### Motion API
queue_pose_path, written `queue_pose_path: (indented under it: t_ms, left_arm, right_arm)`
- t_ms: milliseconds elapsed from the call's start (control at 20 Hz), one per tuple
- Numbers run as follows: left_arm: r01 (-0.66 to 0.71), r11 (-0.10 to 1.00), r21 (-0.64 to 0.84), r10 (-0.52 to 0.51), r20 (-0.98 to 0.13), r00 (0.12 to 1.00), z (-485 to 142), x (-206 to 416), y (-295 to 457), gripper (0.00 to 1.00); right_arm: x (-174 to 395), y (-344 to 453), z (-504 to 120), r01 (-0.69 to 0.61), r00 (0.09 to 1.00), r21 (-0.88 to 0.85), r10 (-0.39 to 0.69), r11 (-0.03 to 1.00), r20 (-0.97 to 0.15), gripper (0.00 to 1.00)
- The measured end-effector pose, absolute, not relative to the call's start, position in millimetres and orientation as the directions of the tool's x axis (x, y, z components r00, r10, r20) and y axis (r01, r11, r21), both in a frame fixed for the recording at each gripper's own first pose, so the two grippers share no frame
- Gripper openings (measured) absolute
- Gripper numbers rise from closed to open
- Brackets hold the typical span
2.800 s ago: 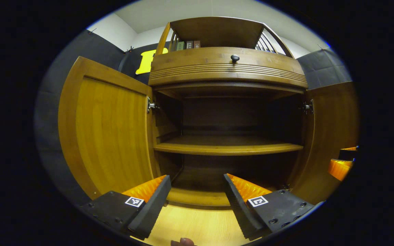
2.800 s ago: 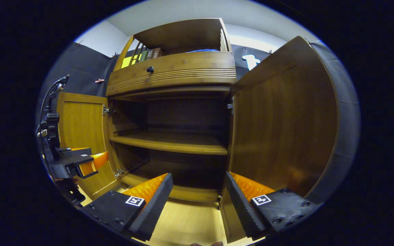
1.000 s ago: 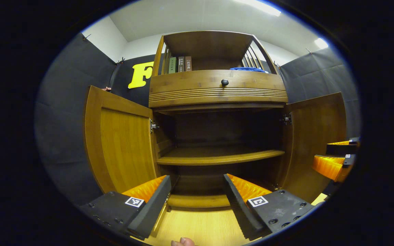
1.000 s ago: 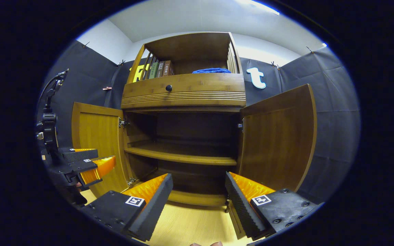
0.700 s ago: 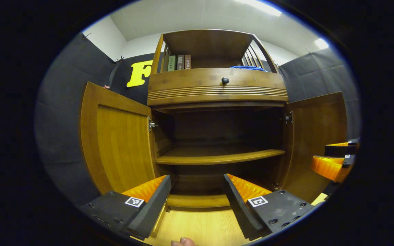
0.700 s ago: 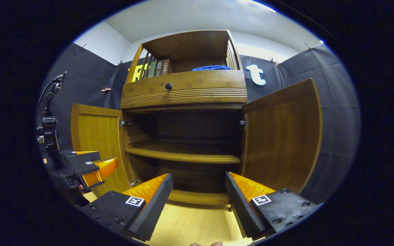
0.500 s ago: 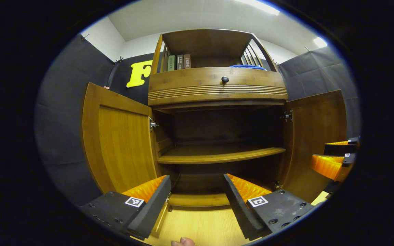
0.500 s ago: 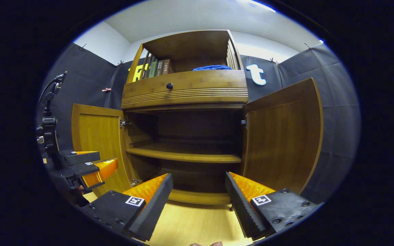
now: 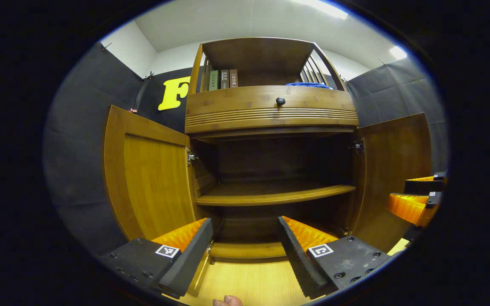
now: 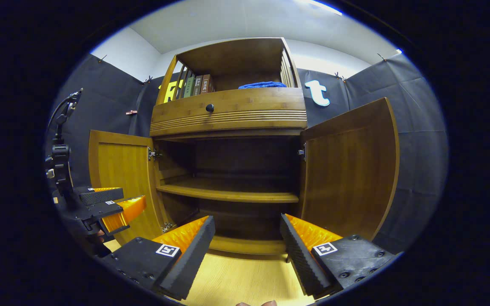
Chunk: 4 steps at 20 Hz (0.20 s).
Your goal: Open the right door of the double-door shoe cabinet with the right hand, and open the left door with the left hand.
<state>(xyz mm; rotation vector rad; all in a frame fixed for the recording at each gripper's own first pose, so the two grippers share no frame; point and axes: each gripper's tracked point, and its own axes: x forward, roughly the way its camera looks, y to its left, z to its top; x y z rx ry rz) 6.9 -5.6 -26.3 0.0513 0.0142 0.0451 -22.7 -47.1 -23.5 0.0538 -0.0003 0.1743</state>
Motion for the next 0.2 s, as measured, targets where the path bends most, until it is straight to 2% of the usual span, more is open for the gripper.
queue_pose_path:
  t_ms: [200]
  left_arm:
    - [-0.049, 0.997, 0.060, 0.050, -0.011, 0.999, -25.3, 3.6, -5.9, 0.92]
  right_arm:
    - [-24.5, -46.8, -22.0, -0.177, 0.984, 0.058, 0.176, 0.983, 0.010, 0.98]
